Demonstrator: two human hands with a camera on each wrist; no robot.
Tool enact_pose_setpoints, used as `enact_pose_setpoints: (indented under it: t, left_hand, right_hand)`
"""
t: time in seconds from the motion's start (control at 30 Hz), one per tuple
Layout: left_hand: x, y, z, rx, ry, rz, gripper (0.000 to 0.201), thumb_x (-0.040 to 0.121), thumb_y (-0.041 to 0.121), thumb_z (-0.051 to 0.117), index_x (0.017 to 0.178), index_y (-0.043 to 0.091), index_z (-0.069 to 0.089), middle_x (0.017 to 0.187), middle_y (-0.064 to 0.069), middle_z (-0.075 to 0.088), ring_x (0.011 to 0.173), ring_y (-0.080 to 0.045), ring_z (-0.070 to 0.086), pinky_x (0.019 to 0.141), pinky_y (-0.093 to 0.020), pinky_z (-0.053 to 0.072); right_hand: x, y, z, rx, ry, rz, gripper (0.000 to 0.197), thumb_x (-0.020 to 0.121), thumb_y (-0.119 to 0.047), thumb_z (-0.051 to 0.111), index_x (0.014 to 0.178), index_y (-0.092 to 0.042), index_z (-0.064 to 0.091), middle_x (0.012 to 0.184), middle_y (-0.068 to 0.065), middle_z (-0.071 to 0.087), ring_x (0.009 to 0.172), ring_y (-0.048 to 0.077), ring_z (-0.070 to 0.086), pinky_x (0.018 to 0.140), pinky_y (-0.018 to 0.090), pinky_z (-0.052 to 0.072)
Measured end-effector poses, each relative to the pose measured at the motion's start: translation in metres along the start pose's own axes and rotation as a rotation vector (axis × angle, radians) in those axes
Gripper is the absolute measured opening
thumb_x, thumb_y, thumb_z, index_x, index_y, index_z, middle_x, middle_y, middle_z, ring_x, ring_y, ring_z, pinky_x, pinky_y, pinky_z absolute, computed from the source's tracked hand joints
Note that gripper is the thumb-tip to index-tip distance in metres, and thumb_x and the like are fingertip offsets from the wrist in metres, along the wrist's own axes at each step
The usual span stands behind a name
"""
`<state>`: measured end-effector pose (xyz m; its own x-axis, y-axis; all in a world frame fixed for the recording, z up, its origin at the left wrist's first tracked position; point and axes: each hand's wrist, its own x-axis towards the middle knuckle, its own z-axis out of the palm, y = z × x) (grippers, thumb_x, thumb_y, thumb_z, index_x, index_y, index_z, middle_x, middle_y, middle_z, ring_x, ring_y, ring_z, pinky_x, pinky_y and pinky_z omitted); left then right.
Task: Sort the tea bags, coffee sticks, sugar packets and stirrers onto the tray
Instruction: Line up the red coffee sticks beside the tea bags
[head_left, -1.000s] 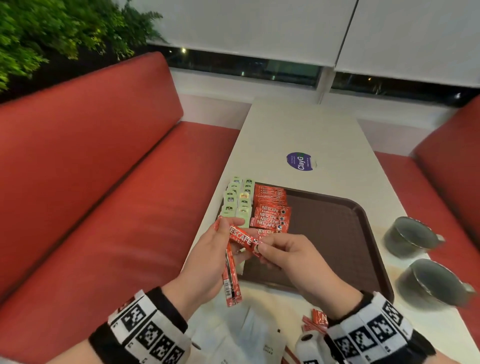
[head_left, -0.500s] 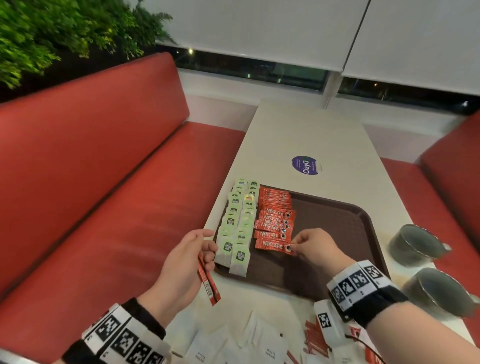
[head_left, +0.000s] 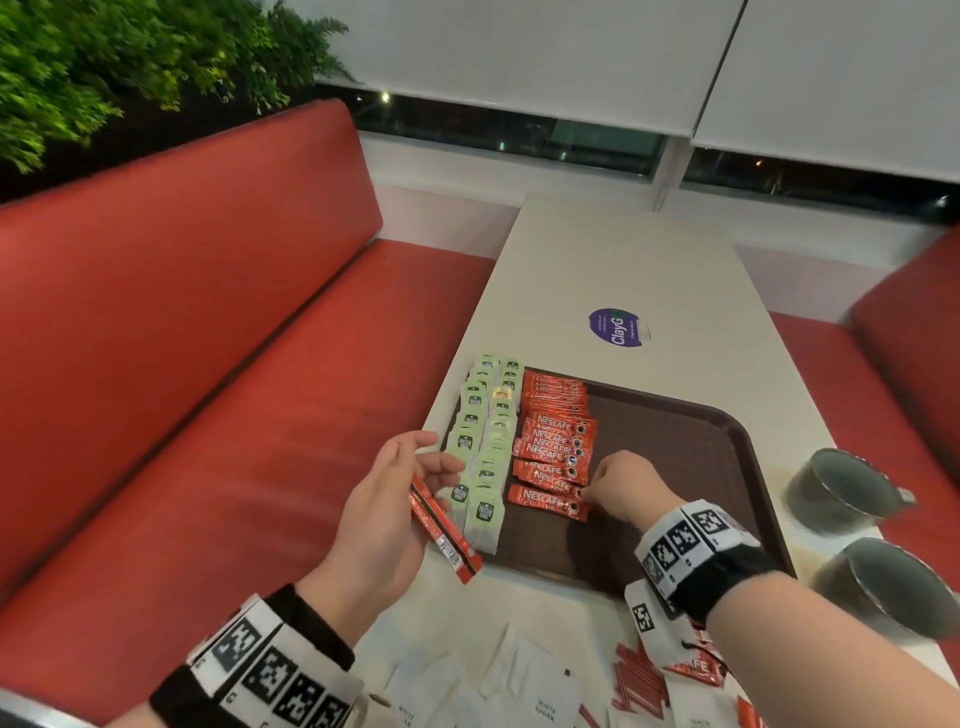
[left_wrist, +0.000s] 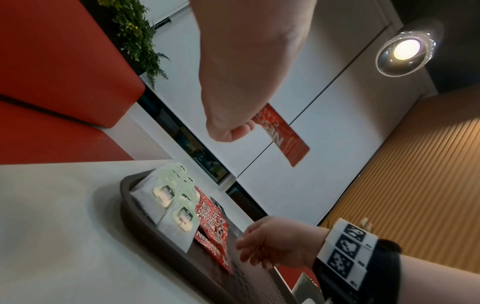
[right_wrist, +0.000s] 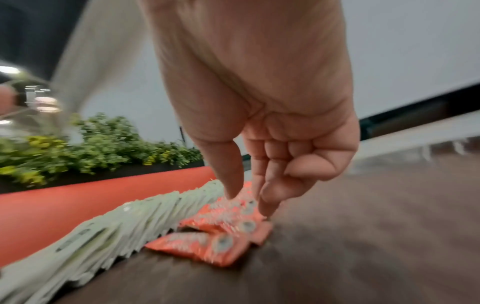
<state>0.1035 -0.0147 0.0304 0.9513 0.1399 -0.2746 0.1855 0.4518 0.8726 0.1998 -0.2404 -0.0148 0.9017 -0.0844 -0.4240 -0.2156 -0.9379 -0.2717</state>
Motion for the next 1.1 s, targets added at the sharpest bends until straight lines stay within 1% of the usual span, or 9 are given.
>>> enact_pose_setpoints:
  t: [0.13,0.27,0.33,0.4,0.53,0.7,0.87,0.97,1.1]
  left_hand:
    - [0.003,0.002,0.011,-0.005,-0.032,0.072,0.031,0.104,0.029,0.026,0.111,0.017,0.053,0.091,-0.004,0.071,0.096,-0.016,0.061,0.076,-0.031,0.042]
    - [0.002,0.003,0.026,-0.022,-0.089,0.151,0.031,0.103,0.031,0.023,0.108,0.021,0.053,0.093,-0.001,0.072,0.097,-0.012,0.064,0.076,-0.029,0.041]
    - [0.001,0.002,0.031,-0.004,-0.137,0.172,0.032,0.102,0.033,0.023,0.108,0.022,0.052,0.094,-0.001,0.072,0.097,-0.009,0.064,0.076,-0.028,0.042]
    - [-0.002,0.001,0.034,0.009,-0.177,0.178,0.035,0.1,0.037,0.023,0.107,0.022,0.053,0.095,-0.002,0.072,0.099,-0.009,0.064,0.075,-0.027,0.044]
    - [-0.009,0.006,0.03,0.071,-0.286,0.029,0.047,0.086,0.048,0.037,0.108,0.012,0.056,0.101,-0.011,0.069,0.089,-0.021,0.065,0.059,-0.027,0.051]
    - [-0.012,0.012,0.021,0.289,-0.34,-0.083,0.004,0.09,0.0,0.054,0.091,0.002,0.057,0.062,-0.007,0.062,0.046,-0.015,0.055,0.036,-0.019,0.037]
    - [-0.01,0.012,0.015,0.415,-0.332,0.044,0.011,0.087,-0.007,0.057,0.09,0.003,0.057,0.058,-0.006,0.061,0.049,-0.017,0.056,0.041,-0.021,0.04]
    - [-0.011,0.011,0.014,0.499,-0.329,0.102,0.012,0.087,-0.007,0.058,0.088,0.005,0.059,0.064,-0.003,0.065,0.053,-0.015,0.061,0.043,-0.021,0.043]
    - [-0.012,0.006,0.016,0.513,-0.26,0.15,0.012,0.087,-0.008,0.058,0.086,0.004,0.058,0.074,-0.011,0.066,0.056,-0.012,0.065,0.046,-0.019,0.046]
  right_hand:
    - [-0.044,-0.02,-0.011,0.284,0.106,-0.259,0.021,0.093,-0.03,0.057,0.076,-0.019,0.062,0.074,-0.007,0.062,0.067,0.007,0.056,0.059,0.019,0.039]
    - [-0.098,-0.043,-0.005,0.889,-0.324,-0.504,0.019,0.087,-0.035,0.063,0.079,-0.019,0.071,0.067,0.0,0.066,0.058,0.01,0.054,0.054,0.018,0.037]
    - [-0.105,-0.042,0.002,0.992,-0.377,-0.525,0.008,0.082,-0.025,0.07,0.075,-0.02,0.071,0.067,0.005,0.065,0.06,0.014,0.055,0.059,0.024,0.042]
    - [-0.107,-0.04,0.005,0.935,-0.182,-0.529,0.014,0.082,-0.012,0.072,0.072,-0.021,0.068,0.064,-0.002,0.065,0.061,0.009,0.056,0.063,0.024,0.045]
    - [-0.108,-0.022,-0.002,0.176,0.848,-0.97,0.008,0.084,-0.02,0.064,0.077,-0.018,0.068,0.073,-0.005,0.065,0.071,0.012,0.053,0.062,0.028,0.04]
    - [-0.107,0.003,-0.007,-0.171,1.245,-1.202,0.016,0.081,-0.012,0.072,0.093,-0.012,0.062,0.098,0.001,0.06,0.085,0.022,0.053,0.071,0.036,0.036]
    - [-0.11,0.006,-0.001,0.08,0.947,-1.103,0.017,0.085,-0.027,0.068,0.097,-0.017,0.064,0.101,-0.004,0.063,0.093,0.018,0.056,0.081,0.031,0.039]
    - [-0.115,0.001,-0.005,0.407,0.56,-0.758,0.025,0.086,-0.037,0.064,0.11,-0.029,0.063,0.102,-0.022,0.06,0.094,0.004,0.057,0.082,0.02,0.044]
    - [-0.108,-0.001,-0.003,0.792,0.133,-0.42,0.018,0.082,-0.017,0.072,0.098,-0.026,0.068,0.087,-0.004,0.072,0.076,0.007,0.063,0.074,0.024,0.049]
